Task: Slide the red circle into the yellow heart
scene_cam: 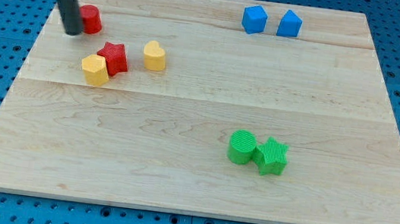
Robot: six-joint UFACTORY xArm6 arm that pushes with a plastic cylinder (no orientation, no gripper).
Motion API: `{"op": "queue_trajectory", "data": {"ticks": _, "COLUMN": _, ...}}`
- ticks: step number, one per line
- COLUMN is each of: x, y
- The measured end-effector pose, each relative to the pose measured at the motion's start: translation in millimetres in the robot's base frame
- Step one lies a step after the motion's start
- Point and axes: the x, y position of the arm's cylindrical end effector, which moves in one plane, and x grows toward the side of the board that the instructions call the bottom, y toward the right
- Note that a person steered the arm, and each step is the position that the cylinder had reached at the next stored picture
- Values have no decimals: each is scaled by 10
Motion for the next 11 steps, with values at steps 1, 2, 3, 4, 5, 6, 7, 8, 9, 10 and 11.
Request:
{"op": "queue_trajectory", "data": {"ticks": 1, "x": -157, "y": -473}}
{"op": "queue_trajectory", "data": {"ticks": 2, "x": -252, "y": -142}}
{"op": "queue_trajectory", "data": {"ticks": 3, "x": -311, "y": 600}}
{"op": "queue_trajectory", "data": {"ticks": 4, "x": -534, "y": 627}}
{"op": "queue_trajectory", "data": {"ticks": 5, "x": -489, "y": 801}}
{"op": "queue_trajectory", "data": {"ticks": 6, "x": -228, "y": 929}}
{"op": "queue_trajectory", "data": {"ticks": 7, "x": -187, "y": 1258}}
{"op": "queue_trajectory", "data": {"ticks": 8, "x": -165, "y": 1651}}
{"op": "queue_trajectory", "data": {"ticks": 9, "x": -162, "y": 2071}}
{"op": "queue_trajectory", "data": {"ticks": 10, "x": 204, "y": 2118}}
{"op": "queue_trajectory", "data": {"ticks": 11, "x": 191, "y": 1727}}
